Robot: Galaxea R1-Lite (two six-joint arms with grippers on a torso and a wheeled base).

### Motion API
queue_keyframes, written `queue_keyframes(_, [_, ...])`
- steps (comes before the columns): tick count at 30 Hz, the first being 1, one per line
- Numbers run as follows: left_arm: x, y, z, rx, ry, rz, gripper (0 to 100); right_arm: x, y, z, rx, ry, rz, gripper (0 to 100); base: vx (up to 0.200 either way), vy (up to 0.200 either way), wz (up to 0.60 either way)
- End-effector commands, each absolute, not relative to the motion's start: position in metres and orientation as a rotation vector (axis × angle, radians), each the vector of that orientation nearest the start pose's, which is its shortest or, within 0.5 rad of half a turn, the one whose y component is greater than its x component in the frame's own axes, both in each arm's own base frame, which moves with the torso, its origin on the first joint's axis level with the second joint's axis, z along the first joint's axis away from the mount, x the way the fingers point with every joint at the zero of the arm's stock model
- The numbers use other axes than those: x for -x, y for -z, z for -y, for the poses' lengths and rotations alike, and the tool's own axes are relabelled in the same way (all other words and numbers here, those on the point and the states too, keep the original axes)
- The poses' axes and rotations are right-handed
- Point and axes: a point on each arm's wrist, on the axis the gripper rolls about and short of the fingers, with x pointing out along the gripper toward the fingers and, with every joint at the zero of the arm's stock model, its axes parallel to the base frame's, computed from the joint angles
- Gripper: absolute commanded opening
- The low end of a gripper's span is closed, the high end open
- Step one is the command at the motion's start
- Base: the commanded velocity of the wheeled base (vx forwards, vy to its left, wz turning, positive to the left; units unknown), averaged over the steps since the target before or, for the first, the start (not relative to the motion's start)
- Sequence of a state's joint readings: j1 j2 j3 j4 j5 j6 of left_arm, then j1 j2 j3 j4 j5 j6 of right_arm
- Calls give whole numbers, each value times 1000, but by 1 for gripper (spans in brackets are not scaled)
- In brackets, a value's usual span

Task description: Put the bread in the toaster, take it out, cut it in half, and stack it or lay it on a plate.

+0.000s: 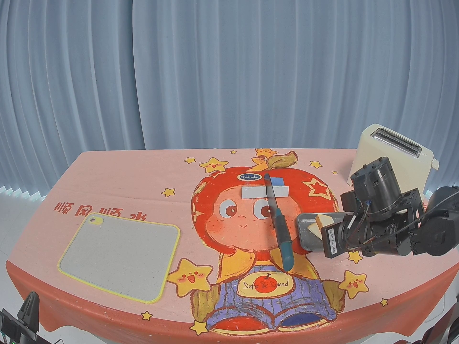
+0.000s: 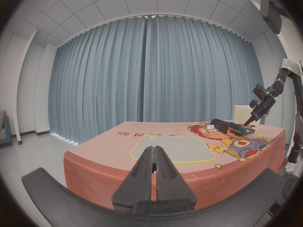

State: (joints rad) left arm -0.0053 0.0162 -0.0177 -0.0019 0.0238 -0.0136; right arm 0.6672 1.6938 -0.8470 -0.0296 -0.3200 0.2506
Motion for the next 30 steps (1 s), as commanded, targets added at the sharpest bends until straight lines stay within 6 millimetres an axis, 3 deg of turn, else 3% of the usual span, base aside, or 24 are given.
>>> queue_keyframes(1, [22, -76, -1, 14, -18, -8, 0, -230, -137, -168, 167, -222, -771, 0, 0, 0, 0])
queue_keyframes(10, [22, -76, -1, 14, -18, -8, 0, -241, -132, -161, 187, -194, -785, 0, 0, 0, 0])
queue_keyframes(29, [22, -76, -1, 15, -20, -8, 0, -245, -130, -169, 183, -203, -784, 0, 0, 0, 0])
queue_keyframes(30, [22, -76, -1, 15, -20, -11, 0, -245, -130, -169, 183, -203, -784, 100, 0, 0, 0])
